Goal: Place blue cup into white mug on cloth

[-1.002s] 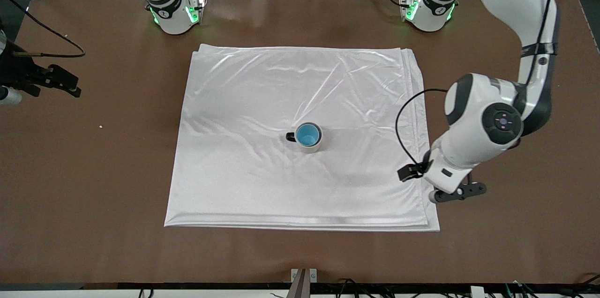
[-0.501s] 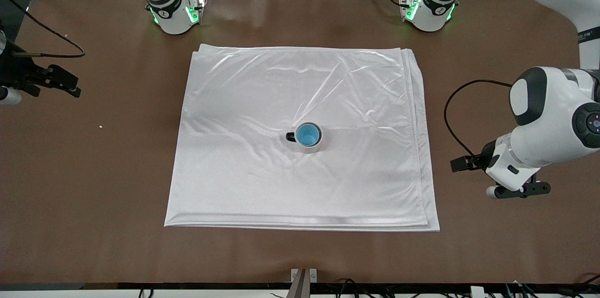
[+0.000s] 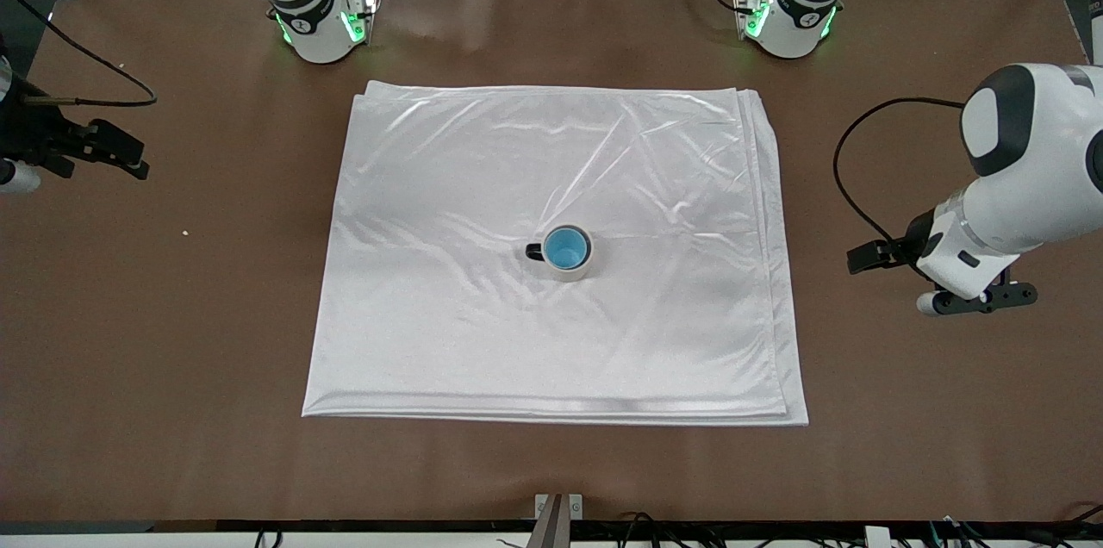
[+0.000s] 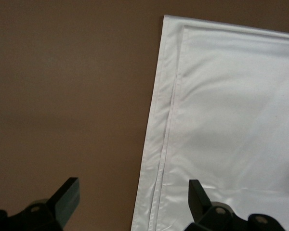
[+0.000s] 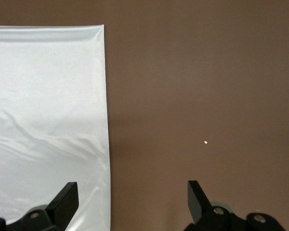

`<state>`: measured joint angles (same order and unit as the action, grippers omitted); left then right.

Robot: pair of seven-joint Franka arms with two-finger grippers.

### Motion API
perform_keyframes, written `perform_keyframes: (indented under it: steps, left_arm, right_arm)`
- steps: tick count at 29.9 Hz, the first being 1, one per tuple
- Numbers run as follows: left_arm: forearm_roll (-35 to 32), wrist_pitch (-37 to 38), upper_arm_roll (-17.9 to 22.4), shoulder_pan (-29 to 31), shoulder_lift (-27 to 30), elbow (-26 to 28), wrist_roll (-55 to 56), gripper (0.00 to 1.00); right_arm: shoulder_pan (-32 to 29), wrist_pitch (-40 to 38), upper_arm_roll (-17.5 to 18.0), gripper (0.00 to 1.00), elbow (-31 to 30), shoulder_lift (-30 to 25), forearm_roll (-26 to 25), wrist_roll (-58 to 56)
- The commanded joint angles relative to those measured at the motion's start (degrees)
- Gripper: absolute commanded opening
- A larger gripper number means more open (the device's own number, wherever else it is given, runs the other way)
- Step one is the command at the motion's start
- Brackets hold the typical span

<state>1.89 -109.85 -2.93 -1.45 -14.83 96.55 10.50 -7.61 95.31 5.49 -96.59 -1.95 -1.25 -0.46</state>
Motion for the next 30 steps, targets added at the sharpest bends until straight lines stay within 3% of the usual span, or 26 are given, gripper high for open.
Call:
perform_keyframes:
  steps: [1, 10, 19, 30]
  left_arm:
    - [0.48, -2.21, -0.41, 1.01, 6.73, 6.89, -2.41, 1.00]
    - [0.48, 3.13, -0.06, 2.24, 14.12, 8.83, -6.02, 1.00]
    - [0.48, 12.54, 0.47, 2.15, 14.56, 0.57, -5.93, 1.00]
    - [-0.40, 16.24, 0.47, 1.98, 13.86, -5.14, -5.93, 1.00]
  right_arm:
    - [-0.04, -0.65, -0.04, 1.00, 1.40, 0.72, 0.37, 0.90]
    - [-0.39, -0.56, -0.04, 1.00, 1.49, 0.98, 0.46, 0.37]
    - [-0.21, -0.56, -0.04, 1.00, 1.49, 0.98, 0.46, 0.46]
    - [-0.21, -0.56, -0.04, 1.00, 1.49, 1.07, 0.46, 0.46]
